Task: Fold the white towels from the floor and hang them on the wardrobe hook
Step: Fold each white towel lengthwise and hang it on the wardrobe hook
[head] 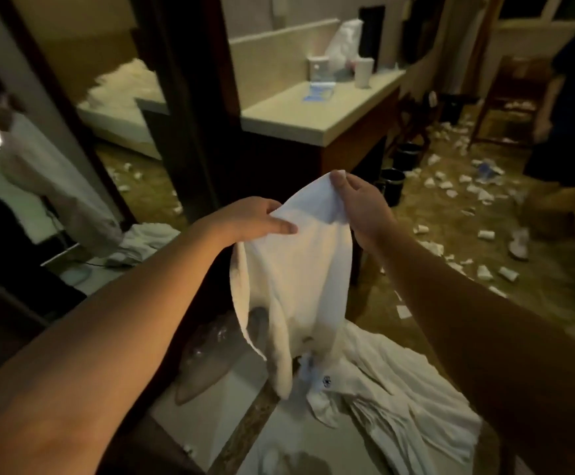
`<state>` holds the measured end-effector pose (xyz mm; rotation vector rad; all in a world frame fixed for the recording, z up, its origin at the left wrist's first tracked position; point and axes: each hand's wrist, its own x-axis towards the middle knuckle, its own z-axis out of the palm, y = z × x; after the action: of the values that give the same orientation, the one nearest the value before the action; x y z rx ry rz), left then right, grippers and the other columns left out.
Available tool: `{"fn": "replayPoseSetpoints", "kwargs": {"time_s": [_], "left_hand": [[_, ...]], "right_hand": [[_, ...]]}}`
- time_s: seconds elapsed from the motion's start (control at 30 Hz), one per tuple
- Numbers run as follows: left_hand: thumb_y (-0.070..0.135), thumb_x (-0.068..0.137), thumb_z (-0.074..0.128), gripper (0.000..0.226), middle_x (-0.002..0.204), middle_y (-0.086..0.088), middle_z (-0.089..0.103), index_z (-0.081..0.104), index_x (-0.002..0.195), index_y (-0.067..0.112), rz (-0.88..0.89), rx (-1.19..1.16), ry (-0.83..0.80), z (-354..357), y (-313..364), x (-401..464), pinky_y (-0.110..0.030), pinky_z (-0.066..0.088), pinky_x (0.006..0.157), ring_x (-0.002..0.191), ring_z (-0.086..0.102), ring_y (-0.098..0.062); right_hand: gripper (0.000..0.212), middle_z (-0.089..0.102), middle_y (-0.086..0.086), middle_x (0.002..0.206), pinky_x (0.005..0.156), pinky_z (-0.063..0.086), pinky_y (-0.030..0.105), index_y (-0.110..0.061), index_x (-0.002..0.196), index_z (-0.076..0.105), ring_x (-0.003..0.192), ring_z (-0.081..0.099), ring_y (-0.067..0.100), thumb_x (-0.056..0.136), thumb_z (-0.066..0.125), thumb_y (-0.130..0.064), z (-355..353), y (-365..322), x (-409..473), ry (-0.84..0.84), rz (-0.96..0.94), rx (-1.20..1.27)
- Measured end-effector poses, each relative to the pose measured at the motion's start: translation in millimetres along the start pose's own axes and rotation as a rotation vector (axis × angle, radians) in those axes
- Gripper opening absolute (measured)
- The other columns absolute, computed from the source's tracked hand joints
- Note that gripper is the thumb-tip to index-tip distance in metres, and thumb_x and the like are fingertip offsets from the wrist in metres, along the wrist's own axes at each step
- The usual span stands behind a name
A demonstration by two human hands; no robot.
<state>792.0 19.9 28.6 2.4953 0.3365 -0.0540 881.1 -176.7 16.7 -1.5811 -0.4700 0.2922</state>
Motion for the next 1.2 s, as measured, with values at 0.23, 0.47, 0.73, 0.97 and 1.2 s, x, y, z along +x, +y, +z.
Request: {"fn": "replayPoseSetpoints", "kwargs": {"time_s": [0.23,0.47,0.73,0.97,1.2], "left_hand": [[0.058,0.089,0.065,0.028,0.09,0.01,0.069,0.07,0.097,0.032,-0.031,-0.054,0.254,-86,-11,-127,-0.025,0.041,0.065,0.085,0.065,-0.01],[0.061,0.086,0.067,0.039,0.091,0.001,0.074,0.074,0.099,0.025,-0.003,-0.185,0.347,-133,-46,-285,-0.035,0.052,0.085,0.09,0.069,-0.019],[0.048,0.086,0.073,0.018,0.085,0.004,0.077,0.076,0.084,0.03,-0.005,-0.287,0.372,-146,-101,-472,-0.031,0.052,0.073,0.079,0.074,-0.011],[0.048,0.075,0.083,0.024,0.088,0.014,0.077,0.074,0.091,0.032,-0.142,-0.138,0.282,-155,-132,-594,-0.014,0.053,0.059,0.078,0.075,-0.005],[0.055,0.079,0.077,0.025,0.076,0.017,0.07,0.061,0.086,0.038,-0.47,0.167,0.307,-157,-172,-708,-0.017,0.047,0.054,0.069,0.068,-0.001]], "right_hand": [[0.026,0.075,-0.014,0.107,0.09,0.056,0.032,-0.033,0.105,0.074,0.099,0.071,0.004,0.096,0.058,-0.052,84,-78,-49,-0.071,-0.132,0.025],[0.03,0.071,-0.008,0.112,0.097,0.055,0.036,-0.026,0.115,0.067,0.108,0.069,0.013,0.101,0.053,-0.05,175,-127,-153,-0.127,-0.194,0.045],[0.052,0.066,-0.005,0.128,0.106,0.05,0.04,-0.022,0.14,0.059,0.117,0.062,0.014,0.101,0.051,-0.054,278,-157,-314,-0.109,-0.184,0.014],[0.043,0.074,-0.001,0.111,0.101,0.054,0.044,-0.019,0.127,0.067,0.104,0.071,0.016,0.103,0.05,-0.051,322,-176,-409,-0.226,-0.215,0.037],[0.044,0.074,-0.003,0.108,0.1,0.054,0.047,-0.024,0.118,0.069,0.103,0.07,0.017,0.1,0.048,-0.057,344,-193,-459,-0.297,-0.266,0.023]]}}
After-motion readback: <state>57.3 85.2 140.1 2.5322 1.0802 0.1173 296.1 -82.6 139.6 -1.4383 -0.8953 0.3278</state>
